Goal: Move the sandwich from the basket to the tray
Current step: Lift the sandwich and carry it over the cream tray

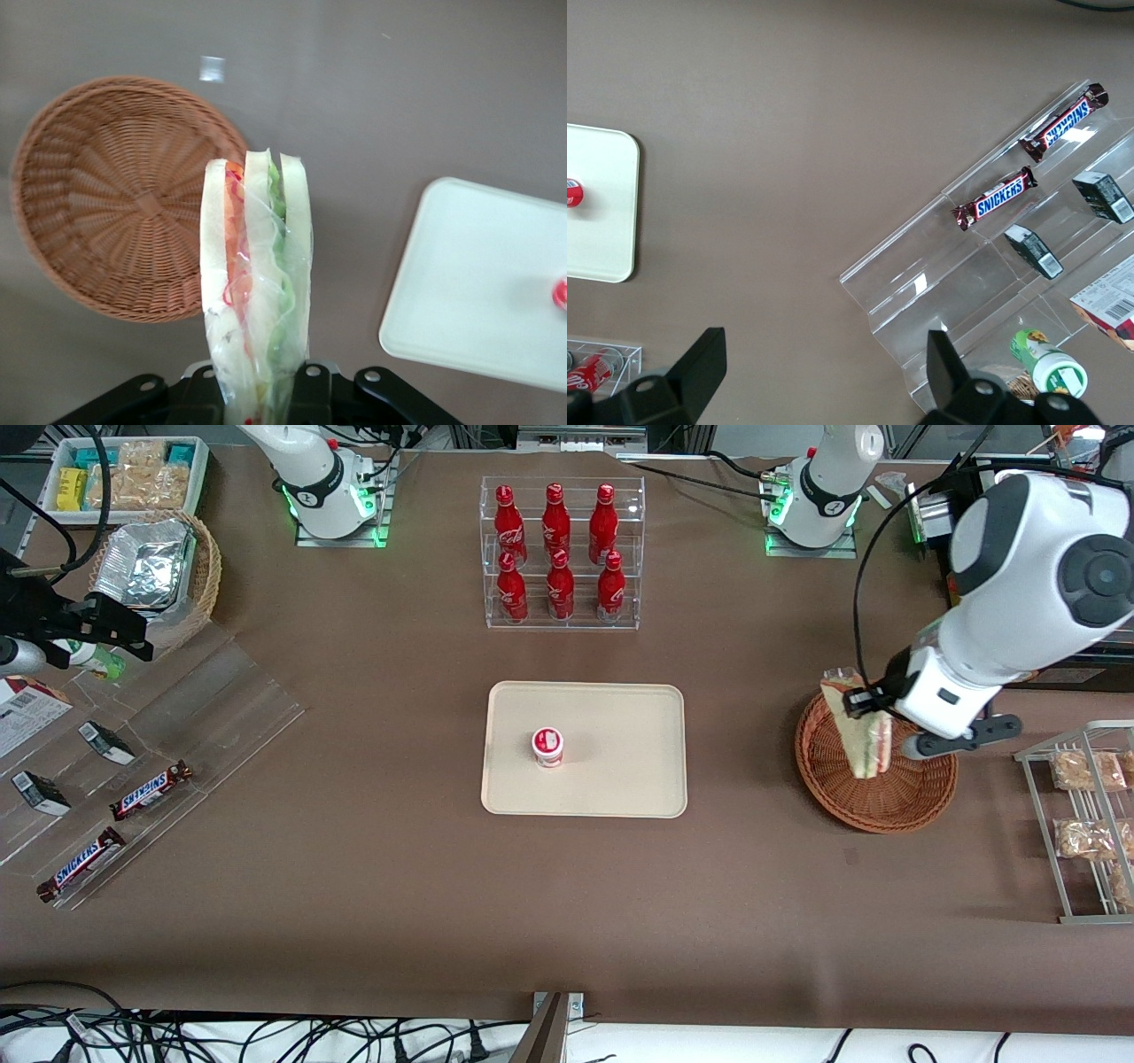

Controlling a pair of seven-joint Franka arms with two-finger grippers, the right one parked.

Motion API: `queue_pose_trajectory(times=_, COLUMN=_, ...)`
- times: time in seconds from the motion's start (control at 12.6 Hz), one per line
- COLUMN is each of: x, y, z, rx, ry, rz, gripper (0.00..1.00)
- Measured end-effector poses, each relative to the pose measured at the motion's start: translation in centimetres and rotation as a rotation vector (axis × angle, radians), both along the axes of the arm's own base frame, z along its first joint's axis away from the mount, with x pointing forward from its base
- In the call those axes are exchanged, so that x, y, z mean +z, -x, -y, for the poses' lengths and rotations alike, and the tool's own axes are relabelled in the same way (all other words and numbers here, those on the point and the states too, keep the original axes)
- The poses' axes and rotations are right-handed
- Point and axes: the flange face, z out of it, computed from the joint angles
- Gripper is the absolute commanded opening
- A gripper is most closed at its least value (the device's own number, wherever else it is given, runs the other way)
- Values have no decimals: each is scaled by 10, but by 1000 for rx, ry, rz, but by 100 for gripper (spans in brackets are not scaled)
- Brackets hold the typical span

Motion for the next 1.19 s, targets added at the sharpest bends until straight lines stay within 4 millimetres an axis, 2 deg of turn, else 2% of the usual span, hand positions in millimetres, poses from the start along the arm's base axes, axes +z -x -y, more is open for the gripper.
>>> queue_pose_trajectory(times=0.32, x=-3, y=12, z=63, rx=-122, ry=44, rz=7, gripper=0)
queue_pose_trajectory(times=0.63, x=-23, y=22, z=123, rx=-210, ry=84, rz=11, gripper=0)
queue_pose_trajectory(times=0.87, x=-52, y=26, z=165, rx=-204, ry=105, rz=14, gripper=0)
queue_pose_trajectory(times=1.19, x=-113, y=39, z=228, rx=-176, ry=44, rz=47, gripper=0)
